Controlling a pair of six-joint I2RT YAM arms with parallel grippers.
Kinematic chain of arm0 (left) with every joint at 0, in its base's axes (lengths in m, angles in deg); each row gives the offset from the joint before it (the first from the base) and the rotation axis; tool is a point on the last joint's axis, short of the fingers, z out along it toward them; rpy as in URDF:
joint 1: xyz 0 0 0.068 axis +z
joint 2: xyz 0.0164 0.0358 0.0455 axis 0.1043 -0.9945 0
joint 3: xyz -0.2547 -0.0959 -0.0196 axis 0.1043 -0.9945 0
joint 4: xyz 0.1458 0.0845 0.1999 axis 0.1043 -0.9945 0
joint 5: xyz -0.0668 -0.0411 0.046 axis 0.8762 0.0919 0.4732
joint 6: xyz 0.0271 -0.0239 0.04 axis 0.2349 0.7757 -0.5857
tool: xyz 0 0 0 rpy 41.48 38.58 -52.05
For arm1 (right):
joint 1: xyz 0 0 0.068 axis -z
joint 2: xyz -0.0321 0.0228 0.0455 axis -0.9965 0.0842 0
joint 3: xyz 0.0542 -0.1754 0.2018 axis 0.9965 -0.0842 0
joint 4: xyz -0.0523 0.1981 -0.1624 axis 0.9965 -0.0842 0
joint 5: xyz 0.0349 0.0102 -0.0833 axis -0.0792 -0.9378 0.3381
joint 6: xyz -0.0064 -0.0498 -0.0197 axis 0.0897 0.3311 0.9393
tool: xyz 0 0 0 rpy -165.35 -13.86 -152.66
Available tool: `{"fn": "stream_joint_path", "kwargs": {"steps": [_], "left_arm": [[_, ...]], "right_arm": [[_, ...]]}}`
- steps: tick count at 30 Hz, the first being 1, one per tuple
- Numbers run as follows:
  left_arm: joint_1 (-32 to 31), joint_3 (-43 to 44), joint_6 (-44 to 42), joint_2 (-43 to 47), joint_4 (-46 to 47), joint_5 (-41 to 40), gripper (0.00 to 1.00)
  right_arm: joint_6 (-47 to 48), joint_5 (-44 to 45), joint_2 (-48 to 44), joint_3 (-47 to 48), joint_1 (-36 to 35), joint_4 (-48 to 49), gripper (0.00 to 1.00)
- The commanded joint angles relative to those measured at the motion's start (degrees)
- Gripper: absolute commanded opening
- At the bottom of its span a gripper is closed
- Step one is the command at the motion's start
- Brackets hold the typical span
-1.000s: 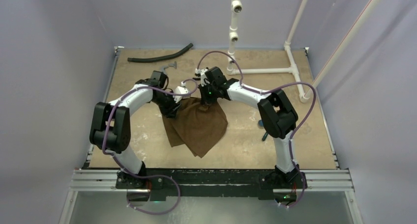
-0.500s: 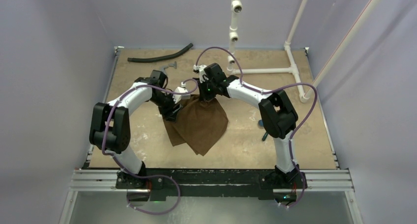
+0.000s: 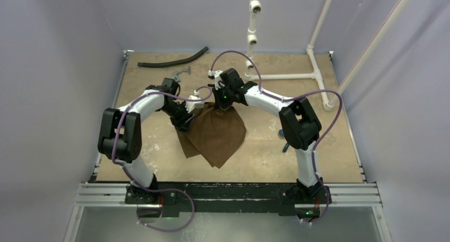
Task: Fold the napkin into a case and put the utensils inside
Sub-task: Turn over the upper triangle folded napkin at the center of the board.
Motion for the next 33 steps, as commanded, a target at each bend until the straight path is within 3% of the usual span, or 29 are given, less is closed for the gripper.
{"fn": "stream_joint_path", "kwargs": {"steps": [1, 3, 4, 6, 7, 16, 22, 29, 33], "left_arm": [[0.4, -0.3, 1.1, -1.1, 2.3, 0.5, 0.43], [0.5, -0.9, 1.3, -1.0, 3.1, 0.1, 0.41], [0.5, -1.1, 1.3, -1.0, 3.4, 0.0, 0.31], [0.5, -0.5, 1.3, -1.2, 3.0, 0.0, 0.02], [0.5, 0.2, 1.7, -1.0, 2.8, -0.2, 0.0], [0.6, 8.2, 2.4, 3.3, -0.9, -11.1, 0.0], [1.6, 11.8, 2.4, 2.5, -3.8, -14.2, 0.0], [1.6, 12.9, 7.6, 1.4, 8.5, -23.8, 0.0], [1.5, 10.4, 11.0, 0.3, 20.4, -28.8, 0.0]], "right_arm": [[1.3, -1.6, -2.0, 2.9, -0.3, -0.5, 0.0], [1.5, -1.8, -2.0, 3.2, -0.3, -0.8, 0.0], [1.7, -1.9, -1.9, 3.4, -0.4, -1.1, 0.0], [2.2, -2.1, -1.7, 4.1, -0.4, -1.9, 0.0], [2.3, -2.2, -1.5, 4.4, -0.4, -2.3, 0.0], [3.6, -3.0, -0.2, 6.5, -0.4, -4.8, 0.0], [4.3, -2.6, 0.5, 7.1, -0.4, -6.5, 0.0], [4.5, -4.7, 1.3, 8.3, -0.4, -8.1, 0.0], [4.5, -7.5, -0.1, 7.4, -0.4, -7.2, 0.0]]}}
